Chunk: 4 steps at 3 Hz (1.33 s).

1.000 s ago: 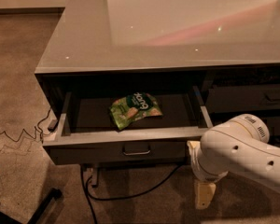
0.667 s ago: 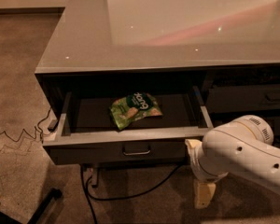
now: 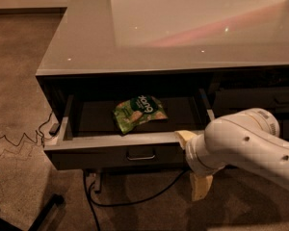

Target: Open top drawer

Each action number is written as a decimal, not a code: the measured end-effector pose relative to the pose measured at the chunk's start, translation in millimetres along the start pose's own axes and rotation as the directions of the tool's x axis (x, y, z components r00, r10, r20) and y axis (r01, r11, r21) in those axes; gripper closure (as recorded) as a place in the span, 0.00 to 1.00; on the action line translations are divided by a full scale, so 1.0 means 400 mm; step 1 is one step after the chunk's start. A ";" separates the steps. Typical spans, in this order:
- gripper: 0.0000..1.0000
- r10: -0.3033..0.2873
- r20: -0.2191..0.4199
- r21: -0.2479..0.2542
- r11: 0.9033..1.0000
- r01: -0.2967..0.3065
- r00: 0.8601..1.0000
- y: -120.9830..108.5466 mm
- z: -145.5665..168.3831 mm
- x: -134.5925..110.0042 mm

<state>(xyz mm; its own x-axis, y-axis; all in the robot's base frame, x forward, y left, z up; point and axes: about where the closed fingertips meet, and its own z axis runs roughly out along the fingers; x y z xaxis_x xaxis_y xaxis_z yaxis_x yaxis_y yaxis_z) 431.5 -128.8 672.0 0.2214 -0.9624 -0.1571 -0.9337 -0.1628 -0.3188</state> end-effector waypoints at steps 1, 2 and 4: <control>0.00 -0.065 0.015 -0.027 0.997 0.066 0.998 -0.052 0.046 -0.025; 0.00 -0.089 0.009 -0.076 0.993 0.089 0.996 -0.127 0.117 -0.030; 0.00 -0.055 0.028 -0.113 0.992 0.058 0.998 -0.133 0.160 -0.002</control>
Offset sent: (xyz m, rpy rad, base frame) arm 0.0979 0.0365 -0.0455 -0.0696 0.1080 0.1032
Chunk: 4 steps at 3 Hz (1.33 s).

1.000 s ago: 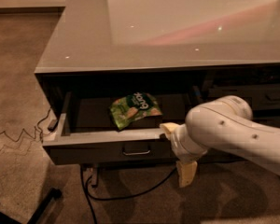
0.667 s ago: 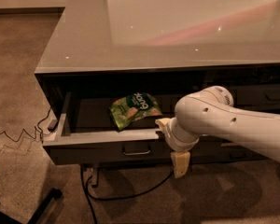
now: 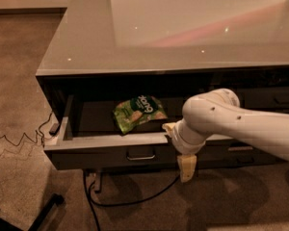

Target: Open top drawer

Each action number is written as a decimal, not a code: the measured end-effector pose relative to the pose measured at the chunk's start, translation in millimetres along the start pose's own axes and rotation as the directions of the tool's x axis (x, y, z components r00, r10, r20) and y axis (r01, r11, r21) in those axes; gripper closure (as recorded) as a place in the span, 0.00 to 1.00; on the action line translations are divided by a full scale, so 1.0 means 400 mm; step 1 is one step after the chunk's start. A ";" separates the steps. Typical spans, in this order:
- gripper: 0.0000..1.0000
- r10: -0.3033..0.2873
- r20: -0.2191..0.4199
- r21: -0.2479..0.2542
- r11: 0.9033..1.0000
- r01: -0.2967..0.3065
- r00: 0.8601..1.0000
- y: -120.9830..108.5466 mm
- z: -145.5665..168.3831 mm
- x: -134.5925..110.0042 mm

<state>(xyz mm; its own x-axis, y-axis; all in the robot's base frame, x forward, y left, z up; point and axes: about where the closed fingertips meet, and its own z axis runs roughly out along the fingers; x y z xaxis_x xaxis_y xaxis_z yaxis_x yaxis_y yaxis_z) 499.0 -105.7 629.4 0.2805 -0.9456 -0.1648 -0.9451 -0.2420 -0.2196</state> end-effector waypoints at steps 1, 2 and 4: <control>0.19 0.071 0.006 -0.056 0.996 -0.070 0.997 0.014 0.044 0.078; 0.42 0.071 0.006 -0.056 0.996 -0.070 0.997 0.010 0.030 0.076; 0.88 0.071 0.006 -0.056 0.996 -0.070 0.997 0.008 0.022 0.074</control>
Offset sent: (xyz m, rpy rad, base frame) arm -0.0248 -0.0877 -0.0283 -0.0700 0.1363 -0.1944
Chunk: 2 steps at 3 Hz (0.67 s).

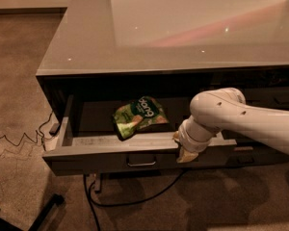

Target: Open top drawer

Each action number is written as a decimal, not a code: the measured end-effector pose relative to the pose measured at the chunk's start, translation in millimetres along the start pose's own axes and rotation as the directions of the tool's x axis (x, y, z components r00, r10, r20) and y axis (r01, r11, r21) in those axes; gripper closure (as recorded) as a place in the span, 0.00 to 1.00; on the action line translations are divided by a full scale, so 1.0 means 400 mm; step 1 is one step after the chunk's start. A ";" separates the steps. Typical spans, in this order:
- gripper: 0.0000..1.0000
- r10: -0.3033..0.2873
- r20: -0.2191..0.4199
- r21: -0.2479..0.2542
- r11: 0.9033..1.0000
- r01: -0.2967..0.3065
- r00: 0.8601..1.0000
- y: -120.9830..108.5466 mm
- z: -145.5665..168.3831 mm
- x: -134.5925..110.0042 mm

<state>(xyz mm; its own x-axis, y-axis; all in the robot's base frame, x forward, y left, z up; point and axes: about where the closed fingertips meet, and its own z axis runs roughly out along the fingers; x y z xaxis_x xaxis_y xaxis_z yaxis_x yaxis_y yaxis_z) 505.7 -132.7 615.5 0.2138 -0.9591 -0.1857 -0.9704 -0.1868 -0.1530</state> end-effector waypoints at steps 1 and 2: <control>0.87 0.000 0.000 0.000 1.000 0.000 1.000 0.000 0.000 0.000; 0.62 0.000 0.000 0.000 1.000 0.000 1.000 0.000 0.000 0.000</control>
Offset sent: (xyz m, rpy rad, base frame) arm 0.0000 0.0000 0.0000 0.0000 0.0000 0.0000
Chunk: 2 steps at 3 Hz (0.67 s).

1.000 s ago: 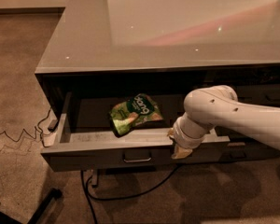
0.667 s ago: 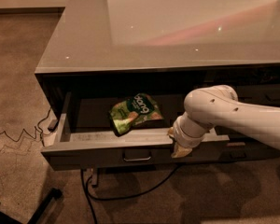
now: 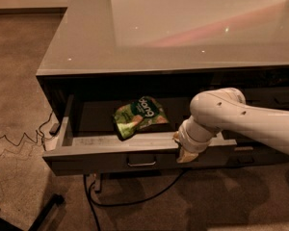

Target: Open top drawer

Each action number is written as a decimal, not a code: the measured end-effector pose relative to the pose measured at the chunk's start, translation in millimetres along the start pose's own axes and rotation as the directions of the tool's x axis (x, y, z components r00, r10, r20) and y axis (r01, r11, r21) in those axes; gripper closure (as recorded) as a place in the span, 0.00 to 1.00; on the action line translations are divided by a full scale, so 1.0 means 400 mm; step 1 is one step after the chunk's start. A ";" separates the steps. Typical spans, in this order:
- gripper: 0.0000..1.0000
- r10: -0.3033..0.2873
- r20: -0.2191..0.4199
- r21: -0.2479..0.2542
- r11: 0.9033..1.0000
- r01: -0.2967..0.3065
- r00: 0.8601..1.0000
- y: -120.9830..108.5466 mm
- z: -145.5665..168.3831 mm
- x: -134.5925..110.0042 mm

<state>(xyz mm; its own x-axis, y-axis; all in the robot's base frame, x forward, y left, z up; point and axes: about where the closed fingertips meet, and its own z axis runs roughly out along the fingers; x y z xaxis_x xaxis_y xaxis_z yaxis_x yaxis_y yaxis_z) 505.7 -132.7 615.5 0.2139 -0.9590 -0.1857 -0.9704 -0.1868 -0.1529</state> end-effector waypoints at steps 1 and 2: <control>0.39 -0.017 -0.013 -0.011 1.000 0.017 1.000 0.028 0.000 -0.010; 0.16 -0.017 -0.013 -0.011 1.000 0.017 1.000 0.027 -0.006 -0.011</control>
Offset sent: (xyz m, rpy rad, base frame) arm -0.0826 -0.0232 0.0005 -0.0067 0.0229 0.0087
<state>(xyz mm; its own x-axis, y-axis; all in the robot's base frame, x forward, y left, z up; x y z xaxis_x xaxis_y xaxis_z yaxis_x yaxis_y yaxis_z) 493.9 -130.9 616.8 0.2289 -0.9584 -0.1705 -0.9679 -0.2053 -0.1452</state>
